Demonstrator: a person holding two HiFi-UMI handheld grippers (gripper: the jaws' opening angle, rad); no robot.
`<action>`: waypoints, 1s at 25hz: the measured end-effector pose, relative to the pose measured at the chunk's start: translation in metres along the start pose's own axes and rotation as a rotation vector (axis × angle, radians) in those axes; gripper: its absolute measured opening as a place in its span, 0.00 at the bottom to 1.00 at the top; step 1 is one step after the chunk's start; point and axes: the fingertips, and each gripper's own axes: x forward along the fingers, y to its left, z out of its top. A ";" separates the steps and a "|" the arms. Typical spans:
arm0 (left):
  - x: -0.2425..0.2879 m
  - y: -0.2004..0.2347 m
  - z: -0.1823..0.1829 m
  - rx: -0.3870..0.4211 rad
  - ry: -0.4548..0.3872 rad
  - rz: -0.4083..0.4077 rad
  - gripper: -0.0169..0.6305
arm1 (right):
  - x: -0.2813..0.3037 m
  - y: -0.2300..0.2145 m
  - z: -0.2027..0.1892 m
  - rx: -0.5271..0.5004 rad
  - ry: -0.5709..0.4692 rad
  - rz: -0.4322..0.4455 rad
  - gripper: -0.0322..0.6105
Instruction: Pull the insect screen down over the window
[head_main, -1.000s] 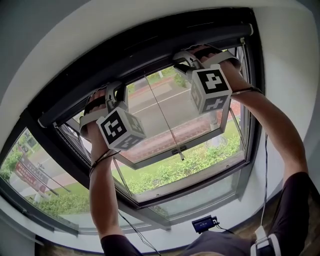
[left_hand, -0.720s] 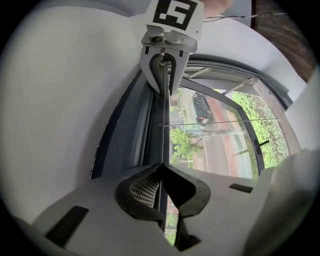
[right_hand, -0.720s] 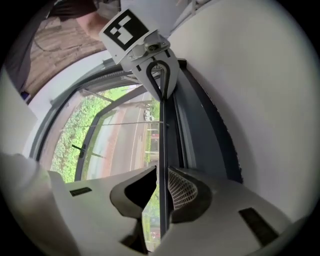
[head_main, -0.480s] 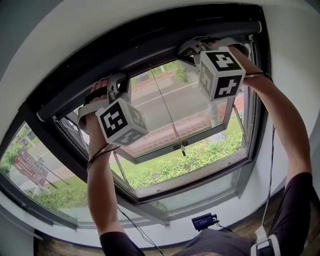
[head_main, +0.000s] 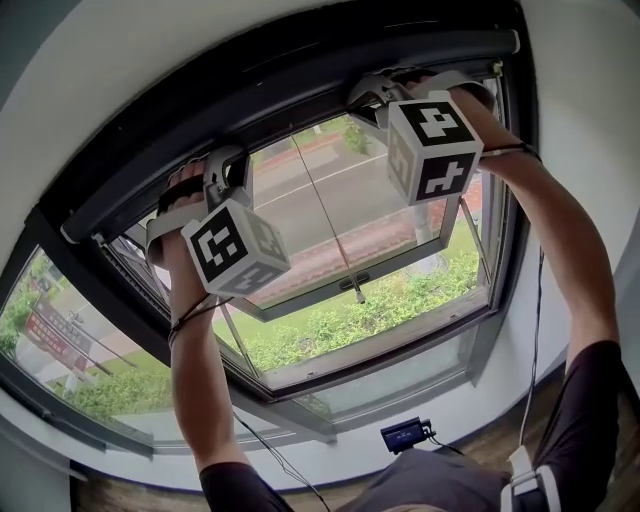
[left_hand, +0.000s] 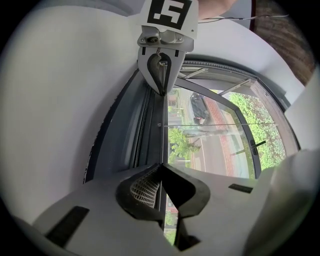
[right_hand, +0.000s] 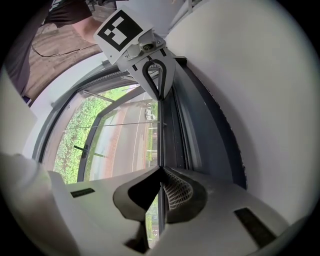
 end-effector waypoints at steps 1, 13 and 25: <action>-0.001 -0.002 0.000 0.003 0.001 -0.007 0.06 | 0.000 0.002 0.000 0.002 0.003 0.002 0.09; -0.023 -0.068 -0.002 -0.016 0.016 -0.117 0.06 | -0.003 0.071 0.002 0.014 -0.024 0.106 0.09; -0.027 -0.120 0.001 -0.074 0.014 -0.214 0.06 | -0.002 0.121 -0.003 0.012 -0.024 0.207 0.09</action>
